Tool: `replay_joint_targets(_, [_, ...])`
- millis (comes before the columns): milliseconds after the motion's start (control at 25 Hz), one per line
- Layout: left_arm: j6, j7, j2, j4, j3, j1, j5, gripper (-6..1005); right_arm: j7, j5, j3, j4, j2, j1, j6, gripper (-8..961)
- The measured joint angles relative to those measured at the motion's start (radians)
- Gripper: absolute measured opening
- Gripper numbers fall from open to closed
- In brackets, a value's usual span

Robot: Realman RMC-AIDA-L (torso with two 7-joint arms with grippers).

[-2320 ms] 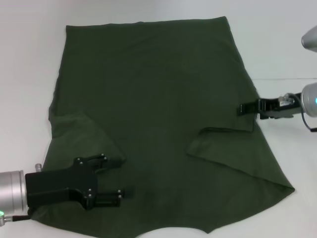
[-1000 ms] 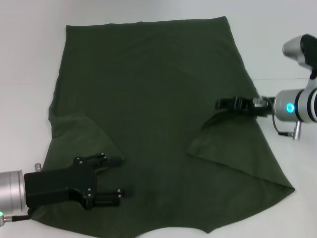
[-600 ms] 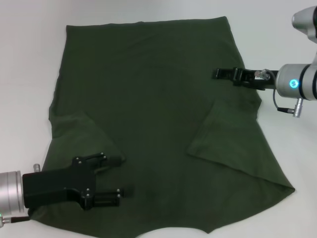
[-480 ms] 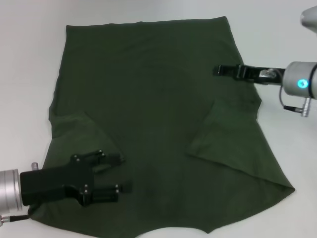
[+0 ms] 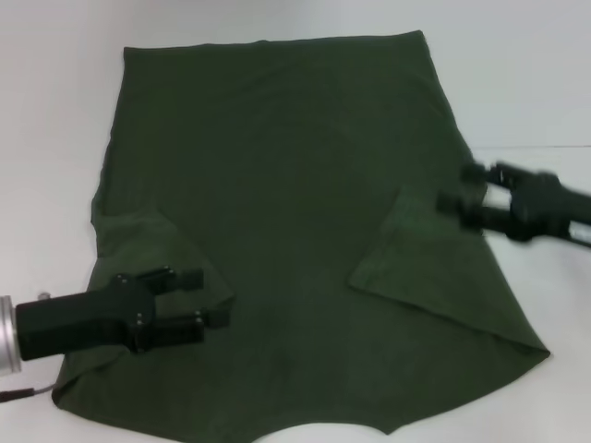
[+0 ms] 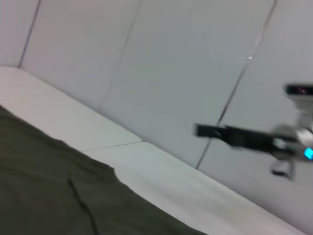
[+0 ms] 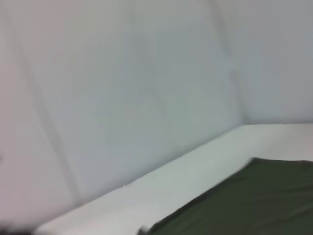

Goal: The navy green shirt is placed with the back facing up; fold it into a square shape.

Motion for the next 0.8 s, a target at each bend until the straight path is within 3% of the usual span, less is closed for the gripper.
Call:
replay_joint_targets(160, [-0.011,-0.149,0.012,0.060,-0.003,0.002,0.006,883,-0.115,-0.064,-0.005,0.006,-0.010,-0.057,-0.105,847])
replay_joint_targets(360, [-0.006,-0.426,0.056,0.125,-0.019,-0.006,0.012,883,-0.162,-0.173,-0.001,0.015,-0.014,-0.075,-0.147,847])
replay_joint_targets(520, [-0.030,-0.677,0.093,0.166,-0.122,-0.007,0.098,883,-0.174,-0.233,0.000,0.016,-0.018,-0.074,-0.167,847])
replay_joint_targets(800, [-0.081,-0.820,0.109,0.168,-0.231,0.002,0.258,882,-0.200,-0.255,-0.002,0.016,-0.041,-0.070,-0.235,847])
